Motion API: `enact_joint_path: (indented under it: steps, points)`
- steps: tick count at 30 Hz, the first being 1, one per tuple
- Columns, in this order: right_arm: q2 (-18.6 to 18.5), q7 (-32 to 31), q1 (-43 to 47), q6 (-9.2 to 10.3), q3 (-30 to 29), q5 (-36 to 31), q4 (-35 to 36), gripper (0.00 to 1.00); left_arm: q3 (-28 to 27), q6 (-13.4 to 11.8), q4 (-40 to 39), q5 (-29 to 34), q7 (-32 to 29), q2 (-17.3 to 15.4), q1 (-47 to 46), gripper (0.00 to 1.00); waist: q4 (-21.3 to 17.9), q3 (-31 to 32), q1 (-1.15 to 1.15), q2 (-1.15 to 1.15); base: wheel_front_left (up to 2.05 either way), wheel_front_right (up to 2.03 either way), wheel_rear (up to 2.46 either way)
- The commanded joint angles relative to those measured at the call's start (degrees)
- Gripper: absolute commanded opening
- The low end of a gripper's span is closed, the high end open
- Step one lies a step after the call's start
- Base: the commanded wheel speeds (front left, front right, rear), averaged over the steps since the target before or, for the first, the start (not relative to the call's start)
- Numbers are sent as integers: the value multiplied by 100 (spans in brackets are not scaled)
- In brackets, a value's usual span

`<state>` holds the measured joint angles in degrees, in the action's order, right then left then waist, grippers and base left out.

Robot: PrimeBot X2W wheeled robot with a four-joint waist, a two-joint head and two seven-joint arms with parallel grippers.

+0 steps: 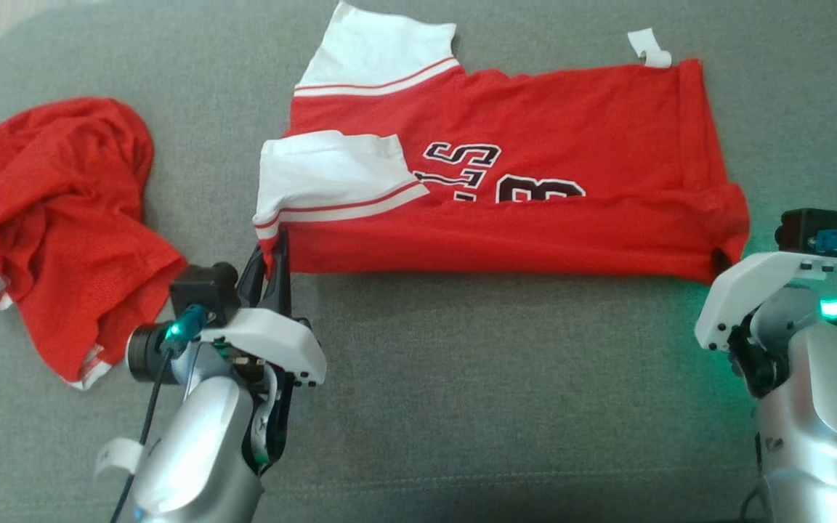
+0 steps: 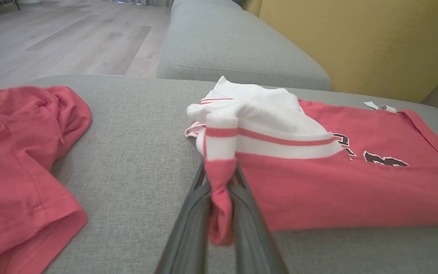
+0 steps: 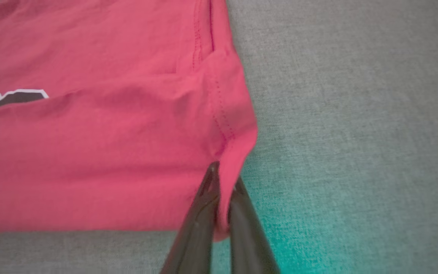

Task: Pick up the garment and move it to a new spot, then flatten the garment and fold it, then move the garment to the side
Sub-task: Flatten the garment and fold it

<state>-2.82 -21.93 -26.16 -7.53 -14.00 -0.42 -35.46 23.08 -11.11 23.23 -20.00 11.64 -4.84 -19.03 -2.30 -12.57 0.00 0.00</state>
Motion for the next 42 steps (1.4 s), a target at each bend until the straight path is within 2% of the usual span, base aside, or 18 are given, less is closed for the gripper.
enact_joint_path:
  steps: [1,10,18,26,27,28,29,34,42]
  points:
    - [-80,-41,24,4,141,63,153,0,-225,-38,-132,-34,47,-141,-107,0,-25,105,0,0,0,0,0]
    - [-373,-367,526,4,363,420,524,0,-177,-93,-29,-90,-61,-279,347,0,-98,723,0,0,0,0,0]
    - [-693,-1042,1255,4,556,816,1212,0,-45,-137,-201,-164,-490,-458,991,0,-142,1203,0,0,0,0,0]
    - [-681,-1352,1819,4,449,926,1862,0,201,-103,-366,-234,-1050,-519,1383,0,-211,1252,0,0,0,0,0]
    - [-667,-1318,1836,4,438,885,1927,38,243,-91,-355,-234,-1130,-521,1394,11,-225,1246,0,0,0,0,0]
    - [-646,-1285,1846,4,429,855,1979,100,281,-89,-347,-220,-1196,-528,1396,49,-243,1236,0,0,0,0,0]
    - [-620,-1232,1845,4,423,841,2031,100,291,-106,-358,-206,-1201,-530,1384,100,-260,1222,0,0,0,0,0]
    - [-554,-945,1741,4,412,810,2215,100,231,-171,-410,-188,-1030,-530,1283,100,-320,1151,0,0,0,0,0]
    - [-466,150,1212,4,584,839,2491,100,-148,-153,-717,-233,-75,-528,695,100,-446,925,0,0,0,0,0]
